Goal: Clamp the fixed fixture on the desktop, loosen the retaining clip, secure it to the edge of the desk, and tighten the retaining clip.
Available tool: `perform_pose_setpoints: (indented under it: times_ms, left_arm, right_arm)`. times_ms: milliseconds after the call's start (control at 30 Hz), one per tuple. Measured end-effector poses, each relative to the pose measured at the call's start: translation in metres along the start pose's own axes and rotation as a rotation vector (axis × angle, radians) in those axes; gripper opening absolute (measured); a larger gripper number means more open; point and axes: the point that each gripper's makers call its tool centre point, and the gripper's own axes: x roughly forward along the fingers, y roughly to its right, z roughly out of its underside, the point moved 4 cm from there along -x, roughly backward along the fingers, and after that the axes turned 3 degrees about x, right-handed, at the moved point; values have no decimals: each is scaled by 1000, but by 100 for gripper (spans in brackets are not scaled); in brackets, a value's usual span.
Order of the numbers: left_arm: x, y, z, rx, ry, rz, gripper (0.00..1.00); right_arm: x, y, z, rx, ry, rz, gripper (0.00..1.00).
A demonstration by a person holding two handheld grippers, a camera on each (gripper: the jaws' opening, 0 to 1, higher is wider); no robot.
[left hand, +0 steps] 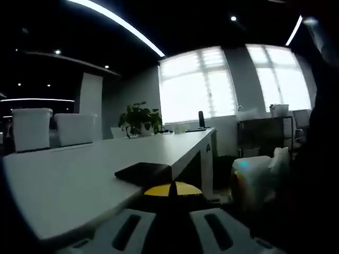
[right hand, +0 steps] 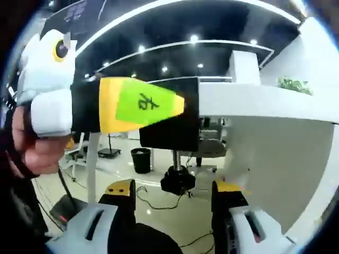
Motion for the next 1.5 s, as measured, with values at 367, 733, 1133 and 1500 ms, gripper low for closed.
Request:
perform_pose_setpoints:
  times_ms: [367,733,1133,1500]
  left_arm:
    - [-1,-2,0,-19,12,5,1]
    - [-2,-3,0,-17,10,10,1]
    - [2,0,0,27,-2,-10,1]
    - [2,1,0,20,6,-4,1]
  right_arm:
    - [12,-1,6,-72,-44,154,30]
    - [10,3,4,-149,-44,5,21]
    - [16,19,1,-264,-73,-557,21]
    - [30,22,7,-264,-73,-778,21]
